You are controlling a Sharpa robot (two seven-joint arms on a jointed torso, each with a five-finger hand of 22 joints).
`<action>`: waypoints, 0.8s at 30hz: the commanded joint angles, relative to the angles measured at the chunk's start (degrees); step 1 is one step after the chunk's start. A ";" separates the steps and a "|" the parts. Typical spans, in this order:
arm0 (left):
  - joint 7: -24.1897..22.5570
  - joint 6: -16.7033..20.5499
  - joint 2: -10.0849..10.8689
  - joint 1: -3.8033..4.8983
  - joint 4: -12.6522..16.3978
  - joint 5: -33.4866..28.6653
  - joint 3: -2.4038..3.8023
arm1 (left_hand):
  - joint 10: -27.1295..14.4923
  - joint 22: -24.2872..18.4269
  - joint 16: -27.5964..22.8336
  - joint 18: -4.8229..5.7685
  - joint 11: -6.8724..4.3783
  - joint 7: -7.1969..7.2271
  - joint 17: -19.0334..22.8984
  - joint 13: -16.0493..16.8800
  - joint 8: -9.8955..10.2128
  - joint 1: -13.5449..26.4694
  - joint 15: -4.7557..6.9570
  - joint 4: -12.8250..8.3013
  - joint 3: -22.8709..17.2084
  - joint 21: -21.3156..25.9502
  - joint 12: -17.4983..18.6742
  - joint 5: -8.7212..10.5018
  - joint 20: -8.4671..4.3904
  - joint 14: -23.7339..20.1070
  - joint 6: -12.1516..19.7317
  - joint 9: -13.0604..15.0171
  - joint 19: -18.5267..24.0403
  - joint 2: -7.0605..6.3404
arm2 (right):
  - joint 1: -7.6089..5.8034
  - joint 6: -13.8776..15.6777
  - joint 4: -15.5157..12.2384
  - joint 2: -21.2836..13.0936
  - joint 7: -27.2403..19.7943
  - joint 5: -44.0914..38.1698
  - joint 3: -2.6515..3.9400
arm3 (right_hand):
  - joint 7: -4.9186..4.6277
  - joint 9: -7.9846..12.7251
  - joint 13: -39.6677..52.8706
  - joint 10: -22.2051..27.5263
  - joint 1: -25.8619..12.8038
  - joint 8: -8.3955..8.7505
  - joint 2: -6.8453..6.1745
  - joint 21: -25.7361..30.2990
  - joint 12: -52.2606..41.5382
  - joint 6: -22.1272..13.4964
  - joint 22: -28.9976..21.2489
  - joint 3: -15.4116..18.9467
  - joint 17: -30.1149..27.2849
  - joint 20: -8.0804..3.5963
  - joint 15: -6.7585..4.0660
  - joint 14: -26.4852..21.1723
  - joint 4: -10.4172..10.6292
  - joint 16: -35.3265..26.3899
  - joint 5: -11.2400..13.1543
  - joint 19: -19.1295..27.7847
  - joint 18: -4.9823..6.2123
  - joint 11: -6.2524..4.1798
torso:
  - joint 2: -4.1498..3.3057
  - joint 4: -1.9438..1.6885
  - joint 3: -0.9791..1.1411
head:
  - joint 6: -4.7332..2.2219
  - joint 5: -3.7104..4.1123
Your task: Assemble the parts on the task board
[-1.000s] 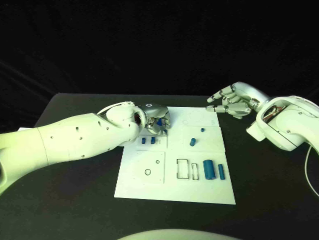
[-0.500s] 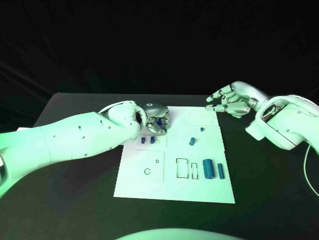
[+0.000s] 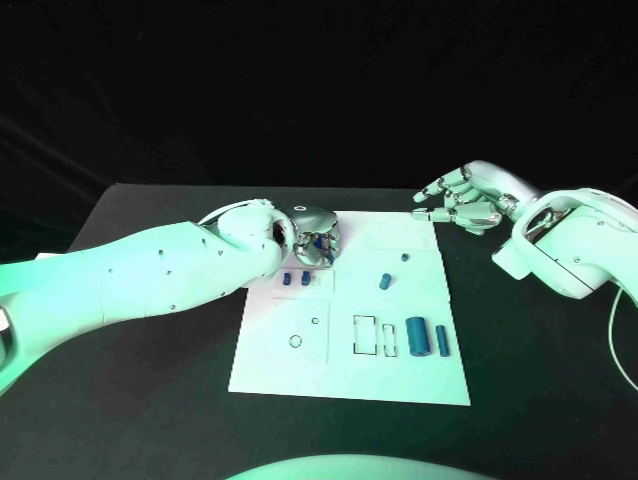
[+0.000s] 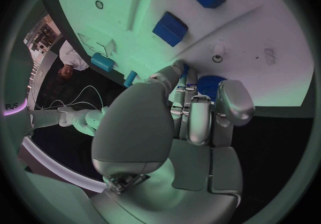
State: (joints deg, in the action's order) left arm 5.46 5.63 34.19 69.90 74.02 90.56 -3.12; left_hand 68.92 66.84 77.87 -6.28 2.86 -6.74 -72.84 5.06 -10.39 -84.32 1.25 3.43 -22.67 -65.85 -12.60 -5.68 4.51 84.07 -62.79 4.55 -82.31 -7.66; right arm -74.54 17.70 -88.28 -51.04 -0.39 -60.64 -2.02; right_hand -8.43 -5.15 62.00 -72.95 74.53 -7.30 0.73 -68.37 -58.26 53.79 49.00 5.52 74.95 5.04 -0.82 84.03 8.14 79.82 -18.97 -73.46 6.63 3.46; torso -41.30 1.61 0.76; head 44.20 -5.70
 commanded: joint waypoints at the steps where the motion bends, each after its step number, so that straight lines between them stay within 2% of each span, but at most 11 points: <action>1: 0.42 -1.80 -0.10 -0.30 0.10 0.13 -0.18 | 0.96 0.91 0.34 1.13 -0.07 0.00 -0.27 0.34 0.23 -0.90 0.41 -0.55 -0.86 -0.89 -0.29 0.10 -0.22 1.83 -0.81 0.20 -0.44 0.18 | 0.02 -0.44 -0.03 0.02 -0.42 -0.08 0.01 | 0.26 0.06 0.06 0.12 0.46 -0.33 0.02 0.30 -0.27 0.01 0.01 0.18 1.23 -0.48 -0.56 3.14 -0.10 -0.12 -0.23 -0.08 0.75 -0.39 | -0.02 0.02 -0.01 | 0.02 -0.05; 6: -0.24 0.74 0.36 -0.32 0.70 -0.23 0.01 | 1.69 2.03 0.61 1.31 -0.17 0.00 -0.39 0.84 0.29 -1.04 0.50 -1.52 -2.14 -1.94 -0.10 0.32 -0.36 1.97 -1.81 0.32 -0.54 0.48 | 0.02 -0.43 -0.01 0.04 -0.45 -0.03 0.01 | 0.26 0.06 0.01 0.15 0.45 -0.33 0.04 0.31 -0.21 0.01 -0.01 0.19 1.17 -0.48 -0.56 3.13 -0.09 -0.16 -0.23 -0.07 0.76 -0.39 | 0.01 0.04 0.00 | 0.00 -0.11; 11: -0.95 3.25 1.68 -0.32 2.28 -1.78 0.46 | 1.83 2.83 0.77 1.45 -0.12 -0.14 -0.47 1.03 0.51 -0.94 0.48 -2.05 -2.71 -2.70 0.21 0.36 -0.39 2.06 -2.05 0.32 -0.68 0.36 | 0.02 -0.41 0.09 0.10 -0.51 0.01 0.01 | 0.25 0.06 0.00 0.15 0.42 -0.34 0.09 0.32 -0.20 0.02 -0.03 0.19 1.16 -0.48 -0.56 3.12 -0.05 -0.18 -0.25 -0.07 0.76 -0.38 | 0.04 -0.11 -0.02 | -0.08 -0.10; 19: -0.35 3.58 5.09 -0.08 6.01 -4.81 2.32 | 1.79 3.19 0.73 1.49 0.06 -0.34 -0.24 1.19 1.00 0.01 0.33 -2.22 -3.11 -2.98 0.85 0.44 -0.31 2.07 -2.07 0.24 -0.62 0.00 | 0.05 -0.39 0.27 0.25 -0.60 0.11 0.01 | 0.25 0.06 0.00 0.15 0.42 -0.34 0.09 0.32 -0.20 0.02 -0.03 0.19 1.16 -0.48 -0.56 3.12 -0.05 -0.18 -0.25 -0.07 0.76 -0.38 | 0.08 -0.06 0.00 | -0.28 -0.32; 24: 0.20 2.84 7.42 0.25 7.56 -6.64 2.87 | 1.79 3.24 0.58 1.47 0.12 -0.33 0.03 1.25 1.21 0.57 0.29 -2.17 -3.22 -2.97 1.15 0.44 -0.25 2.02 -2.10 0.21 -0.54 -0.15 | 0.06 -0.35 0.27 0.18 -0.55 0.13 0.01 | 0.25 0.06 0.00 0.15 0.42 -0.34 0.09 0.32 -0.20 0.02 -0.03 0.19 1.16 -0.48 -0.56 3.12 -0.05 -0.18 -0.25 -0.07 0.76 -0.38 | 0.02 -0.12 0.02 | -0.16 -0.46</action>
State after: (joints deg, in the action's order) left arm 5.40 8.49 41.26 70.06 81.13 86.72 -0.30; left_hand 70.47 70.07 78.44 -5.34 2.95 -6.95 -72.86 6.41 -9.43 -84.13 1.34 1.24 -25.66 -68.57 -11.74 -5.45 4.10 83.98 -64.60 4.80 -82.72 -7.85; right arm -74.51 17.69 -88.04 -50.87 -0.50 -60.55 -2.02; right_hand -8.43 -5.16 62.01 -72.95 74.53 -7.29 0.73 -68.37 -58.26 53.79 49.00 5.52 74.93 5.04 -0.82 84.03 8.14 79.82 -18.97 -73.46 6.63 3.46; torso -41.23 1.53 0.77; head 43.94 -6.08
